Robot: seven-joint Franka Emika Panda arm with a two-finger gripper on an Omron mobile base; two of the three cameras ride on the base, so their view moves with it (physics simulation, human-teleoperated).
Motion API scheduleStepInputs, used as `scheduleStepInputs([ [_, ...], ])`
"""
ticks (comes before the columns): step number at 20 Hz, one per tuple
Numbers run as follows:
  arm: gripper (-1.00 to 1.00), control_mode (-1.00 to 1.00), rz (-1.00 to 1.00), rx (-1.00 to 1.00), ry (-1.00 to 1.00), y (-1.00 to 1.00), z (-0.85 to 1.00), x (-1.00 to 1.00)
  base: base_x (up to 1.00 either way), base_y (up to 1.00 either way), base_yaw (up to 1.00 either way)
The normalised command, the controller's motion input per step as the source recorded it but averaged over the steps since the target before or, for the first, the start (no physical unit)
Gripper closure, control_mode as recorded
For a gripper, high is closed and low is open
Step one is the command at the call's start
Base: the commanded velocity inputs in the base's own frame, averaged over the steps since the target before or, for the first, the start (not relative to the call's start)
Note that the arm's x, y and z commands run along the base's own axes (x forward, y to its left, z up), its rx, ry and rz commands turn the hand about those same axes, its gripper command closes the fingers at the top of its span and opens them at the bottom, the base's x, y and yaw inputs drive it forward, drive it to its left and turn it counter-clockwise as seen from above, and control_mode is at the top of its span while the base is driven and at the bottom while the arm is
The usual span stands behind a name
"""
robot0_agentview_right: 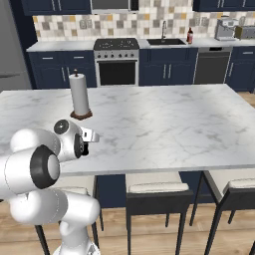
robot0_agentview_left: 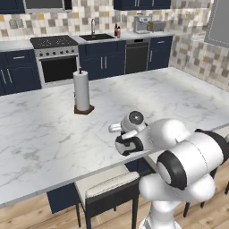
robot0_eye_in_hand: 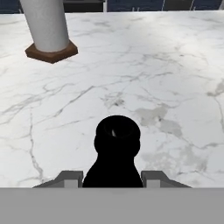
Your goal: Place the large bottle from the dining counter next to the other large bottle outside the sink, and place the small bottle from the dining counter next to the other small bottle inside the sink.
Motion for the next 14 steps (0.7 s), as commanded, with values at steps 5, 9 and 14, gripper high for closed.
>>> scheduleStepInputs([
  [5, 1.00, -1.00, -0.05, 0.00, -0.02, 0.00, 0.15, 0.00, 0.00, 0.00, 0.00],
  [9, 1.00, -1.00, -0.03, 0.00, 0.00, 0.00, 0.01, 0.00, 0.00, 0.00, 0.00],
  [14, 1.00, -1.00, 0.00, 0.00, 0.00, 0.00, 0.00, -0.04, 0.00, 0.00, 0.00],
])
